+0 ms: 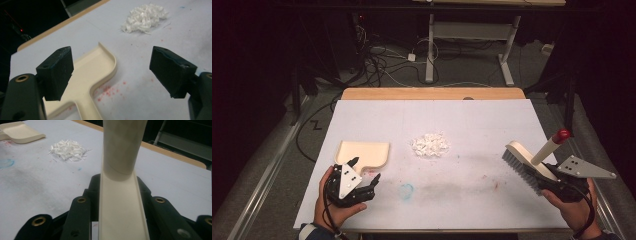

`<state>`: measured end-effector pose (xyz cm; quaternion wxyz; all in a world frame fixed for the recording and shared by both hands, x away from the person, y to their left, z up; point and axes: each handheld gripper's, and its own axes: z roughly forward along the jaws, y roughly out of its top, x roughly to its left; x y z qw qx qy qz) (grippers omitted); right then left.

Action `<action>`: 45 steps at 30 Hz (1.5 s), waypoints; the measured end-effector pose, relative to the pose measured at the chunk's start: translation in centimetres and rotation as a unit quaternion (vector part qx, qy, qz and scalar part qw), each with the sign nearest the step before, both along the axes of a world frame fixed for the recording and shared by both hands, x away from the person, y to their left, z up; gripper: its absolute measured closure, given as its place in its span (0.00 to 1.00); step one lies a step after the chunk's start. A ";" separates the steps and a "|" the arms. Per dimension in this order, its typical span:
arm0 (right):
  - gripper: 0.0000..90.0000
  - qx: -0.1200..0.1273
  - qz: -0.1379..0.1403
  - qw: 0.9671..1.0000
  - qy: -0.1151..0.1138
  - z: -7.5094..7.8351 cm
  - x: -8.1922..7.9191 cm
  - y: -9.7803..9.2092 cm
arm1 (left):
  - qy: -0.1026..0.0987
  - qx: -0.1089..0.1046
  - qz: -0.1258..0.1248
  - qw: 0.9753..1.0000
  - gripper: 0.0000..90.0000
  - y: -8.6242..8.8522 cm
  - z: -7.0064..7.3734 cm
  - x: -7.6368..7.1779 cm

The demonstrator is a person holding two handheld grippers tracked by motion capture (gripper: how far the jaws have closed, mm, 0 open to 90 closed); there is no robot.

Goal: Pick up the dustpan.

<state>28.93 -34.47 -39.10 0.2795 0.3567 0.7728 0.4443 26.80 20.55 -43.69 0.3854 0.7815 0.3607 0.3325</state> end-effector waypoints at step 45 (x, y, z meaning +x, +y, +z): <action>0.76 -0.012 -0.035 0.999 -0.021 -0.9 0.6 0.6 | 0.214 -0.063 0.176 0.959 0.37 3.5 -4.5 5.7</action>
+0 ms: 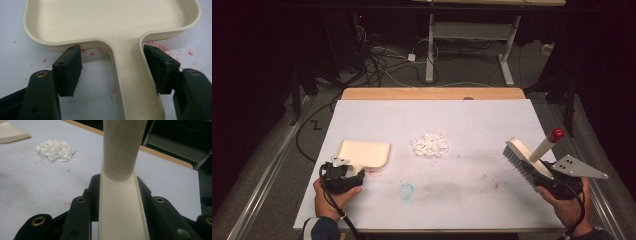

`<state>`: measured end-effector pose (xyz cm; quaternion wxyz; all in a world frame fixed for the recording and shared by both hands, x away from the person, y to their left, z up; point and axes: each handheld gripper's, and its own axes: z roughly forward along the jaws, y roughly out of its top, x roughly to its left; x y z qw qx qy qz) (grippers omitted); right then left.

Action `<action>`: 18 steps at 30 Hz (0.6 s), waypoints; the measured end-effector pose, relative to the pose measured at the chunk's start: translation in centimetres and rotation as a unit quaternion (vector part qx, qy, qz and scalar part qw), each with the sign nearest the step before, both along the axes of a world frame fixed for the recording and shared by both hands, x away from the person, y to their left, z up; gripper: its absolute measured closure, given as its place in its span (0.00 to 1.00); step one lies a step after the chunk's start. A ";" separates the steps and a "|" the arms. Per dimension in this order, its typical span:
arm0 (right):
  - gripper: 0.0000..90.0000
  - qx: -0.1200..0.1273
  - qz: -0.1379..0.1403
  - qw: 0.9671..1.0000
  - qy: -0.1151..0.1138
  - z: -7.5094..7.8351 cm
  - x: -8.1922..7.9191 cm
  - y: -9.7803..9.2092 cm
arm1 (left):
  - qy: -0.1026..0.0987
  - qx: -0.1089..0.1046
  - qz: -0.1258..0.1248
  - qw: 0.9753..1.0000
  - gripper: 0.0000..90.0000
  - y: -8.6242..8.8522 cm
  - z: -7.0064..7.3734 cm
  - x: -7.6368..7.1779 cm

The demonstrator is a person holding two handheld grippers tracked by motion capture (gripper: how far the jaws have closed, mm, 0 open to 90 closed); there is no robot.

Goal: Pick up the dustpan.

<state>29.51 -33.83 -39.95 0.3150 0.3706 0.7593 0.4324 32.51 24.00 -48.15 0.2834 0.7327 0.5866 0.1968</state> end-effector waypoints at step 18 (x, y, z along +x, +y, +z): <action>0.76 0.002 0.002 1.000 0.004 -0.2 0.2 0.0 | 0.008 0.006 -0.063 0.998 0.70 1.1 0.4 0.5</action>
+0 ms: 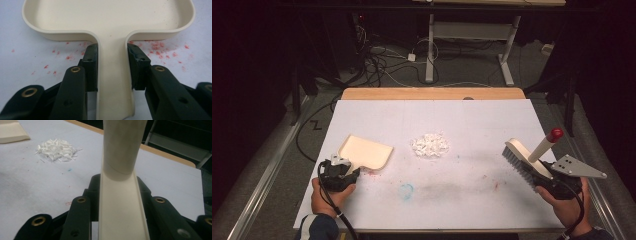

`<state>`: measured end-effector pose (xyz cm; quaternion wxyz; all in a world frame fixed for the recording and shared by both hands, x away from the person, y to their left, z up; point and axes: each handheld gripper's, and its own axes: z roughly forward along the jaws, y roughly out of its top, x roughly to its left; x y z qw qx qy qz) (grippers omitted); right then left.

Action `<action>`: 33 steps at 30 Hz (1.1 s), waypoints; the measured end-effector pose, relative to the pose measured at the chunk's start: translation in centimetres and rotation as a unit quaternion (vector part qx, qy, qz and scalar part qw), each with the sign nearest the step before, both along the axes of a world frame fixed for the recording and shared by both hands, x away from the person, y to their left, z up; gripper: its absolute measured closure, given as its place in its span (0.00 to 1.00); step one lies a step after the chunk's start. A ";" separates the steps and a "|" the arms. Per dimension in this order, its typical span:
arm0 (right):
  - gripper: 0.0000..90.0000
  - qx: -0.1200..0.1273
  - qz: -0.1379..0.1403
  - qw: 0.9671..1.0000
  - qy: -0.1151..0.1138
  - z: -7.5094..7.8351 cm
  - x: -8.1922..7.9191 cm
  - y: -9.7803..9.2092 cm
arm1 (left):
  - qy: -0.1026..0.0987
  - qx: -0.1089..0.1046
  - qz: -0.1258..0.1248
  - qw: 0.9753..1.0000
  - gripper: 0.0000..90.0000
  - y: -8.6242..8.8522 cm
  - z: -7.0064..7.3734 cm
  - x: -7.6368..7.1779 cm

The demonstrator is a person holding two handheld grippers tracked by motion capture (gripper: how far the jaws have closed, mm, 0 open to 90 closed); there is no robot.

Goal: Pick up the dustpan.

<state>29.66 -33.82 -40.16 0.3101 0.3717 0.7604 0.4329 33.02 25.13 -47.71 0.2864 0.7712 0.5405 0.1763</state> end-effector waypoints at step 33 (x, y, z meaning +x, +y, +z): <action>0.76 0.034 -0.015 0.999 -0.007 1.6 4.3 1.1 | 0.062 0.071 -0.148 0.984 0.70 0.7 5.5 1.4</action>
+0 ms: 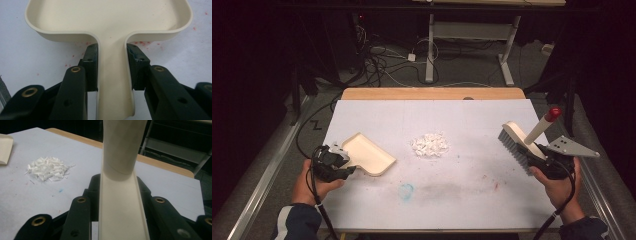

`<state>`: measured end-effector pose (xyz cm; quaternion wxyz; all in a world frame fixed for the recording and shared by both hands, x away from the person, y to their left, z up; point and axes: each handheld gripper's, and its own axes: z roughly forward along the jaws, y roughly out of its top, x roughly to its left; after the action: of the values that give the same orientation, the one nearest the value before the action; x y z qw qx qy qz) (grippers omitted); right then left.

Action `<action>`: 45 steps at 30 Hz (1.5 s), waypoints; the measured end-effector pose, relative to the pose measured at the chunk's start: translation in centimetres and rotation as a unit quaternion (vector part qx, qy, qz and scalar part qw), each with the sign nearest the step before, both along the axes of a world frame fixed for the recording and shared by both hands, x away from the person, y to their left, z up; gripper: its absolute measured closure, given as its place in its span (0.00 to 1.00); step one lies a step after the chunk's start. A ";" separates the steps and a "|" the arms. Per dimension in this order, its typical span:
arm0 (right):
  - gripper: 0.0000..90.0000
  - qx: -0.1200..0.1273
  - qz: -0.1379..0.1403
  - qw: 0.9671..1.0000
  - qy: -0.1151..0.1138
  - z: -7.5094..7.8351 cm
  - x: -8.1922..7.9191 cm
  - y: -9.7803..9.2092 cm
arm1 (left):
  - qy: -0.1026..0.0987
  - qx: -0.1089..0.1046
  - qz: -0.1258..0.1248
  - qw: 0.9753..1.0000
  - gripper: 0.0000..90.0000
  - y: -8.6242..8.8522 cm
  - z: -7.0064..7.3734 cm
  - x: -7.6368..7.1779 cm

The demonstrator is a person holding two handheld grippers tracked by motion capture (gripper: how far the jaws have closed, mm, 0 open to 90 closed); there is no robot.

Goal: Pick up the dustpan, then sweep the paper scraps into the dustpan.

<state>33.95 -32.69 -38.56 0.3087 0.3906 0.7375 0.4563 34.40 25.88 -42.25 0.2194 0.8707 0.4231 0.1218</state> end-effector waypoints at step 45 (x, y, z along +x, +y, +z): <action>0.76 0.023 -0.028 0.999 0.024 -1.7 8.8 4.4 | 0.050 0.032 -0.121 0.991 0.70 -3.4 0.7 1.9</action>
<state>42.74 -28.31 -40.31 0.2943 0.4290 0.7230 0.4545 36.28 22.51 -41.55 0.1829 0.9270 0.3210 0.0647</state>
